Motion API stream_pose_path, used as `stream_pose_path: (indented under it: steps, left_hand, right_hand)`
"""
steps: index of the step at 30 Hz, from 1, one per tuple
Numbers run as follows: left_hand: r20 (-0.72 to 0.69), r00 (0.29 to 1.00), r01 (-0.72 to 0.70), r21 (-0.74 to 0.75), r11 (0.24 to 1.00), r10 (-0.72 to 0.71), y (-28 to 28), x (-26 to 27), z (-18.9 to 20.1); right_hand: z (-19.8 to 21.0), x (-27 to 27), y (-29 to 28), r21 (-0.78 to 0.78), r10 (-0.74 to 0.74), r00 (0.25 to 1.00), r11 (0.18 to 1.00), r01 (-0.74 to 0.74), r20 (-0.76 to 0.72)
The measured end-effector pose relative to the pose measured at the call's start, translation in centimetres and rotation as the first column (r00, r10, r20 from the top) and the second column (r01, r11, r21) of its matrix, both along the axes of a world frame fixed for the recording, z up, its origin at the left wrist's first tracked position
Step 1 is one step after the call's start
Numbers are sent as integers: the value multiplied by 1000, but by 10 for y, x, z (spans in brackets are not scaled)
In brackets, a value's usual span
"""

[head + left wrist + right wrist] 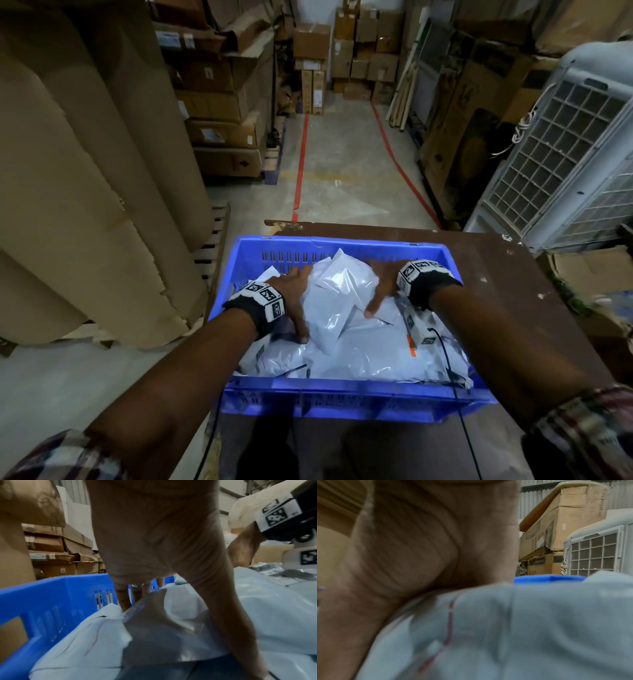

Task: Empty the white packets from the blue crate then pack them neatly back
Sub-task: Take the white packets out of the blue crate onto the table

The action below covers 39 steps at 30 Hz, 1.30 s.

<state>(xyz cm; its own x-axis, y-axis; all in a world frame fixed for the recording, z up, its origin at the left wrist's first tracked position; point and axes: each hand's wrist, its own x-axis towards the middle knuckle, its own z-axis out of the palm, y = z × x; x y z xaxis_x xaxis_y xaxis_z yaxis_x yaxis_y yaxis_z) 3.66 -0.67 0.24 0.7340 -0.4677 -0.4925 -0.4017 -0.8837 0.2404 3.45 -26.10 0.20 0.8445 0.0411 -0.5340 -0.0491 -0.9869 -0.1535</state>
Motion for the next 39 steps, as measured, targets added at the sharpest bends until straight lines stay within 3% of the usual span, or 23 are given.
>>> stream_pose_path:
  steps: [3,5,7,9,10,12,13,14,18,24,26,34,36,39]
  left_hand:
    - [-39,999,9,41,999,-8,-6,6,1]
    - [-38,999,24,78,997,-21,-11,9,0]
    - [-10,999,48,114,992,-47,-16,11,-3]
    - [-21,997,75,99,992,-73,-18,15,-10]
    - [-38,996,88,72,994,-85,-19,18,-15]
    - [-45,996,79,24,997,-78,-20,25,-29]
    - [-41,996,76,9,997,-76,-21,27,-35]
    - [-34,996,80,0,997,-80,-22,29,-39]
    - [-22,996,88,-58,994,-89,-27,31,-46]
    - [-58,996,59,-91,994,-64,-33,24,-47]
    - [-63,996,52,-77,996,-57,-36,22,-50]
    - [34,999,15,-80,997,-13,-38,23,-54]
    - [56,998,16,-107,994,-10,-37,17,-35]
    - [89,996,46,-177,983,-30,-32,11,-6]
  right_hand:
    - [2,-6,0,-87,34,983,995,-51,-180]
    - [-74,34,-35,-129,7,982,991,-31,-188]
    - [-116,53,-54,-155,3,982,987,-33,-188]
    - [-81,23,-30,-243,-10,992,970,-20,-122]
    - [-55,4,-13,-197,3,993,980,-27,-120]
    - [-42,-6,2,-119,-25,998,993,17,-61]
    - [-47,-3,2,-120,-53,998,992,47,-43]
    - [-79,11,-11,-75,-81,995,994,77,-56]
    - [-88,9,-21,-44,-89,992,995,85,-90]
    - [-62,-1,-18,-18,15,952,1000,-21,-307]
    - [-53,-6,-15,-4,17,951,1000,-19,-308]
    - [-20,-20,-17,47,-58,990,997,65,-132]
    - [-15,-19,-19,44,-43,999,998,45,-27]
    - [10,-18,-22,79,-40,999,996,39,0]
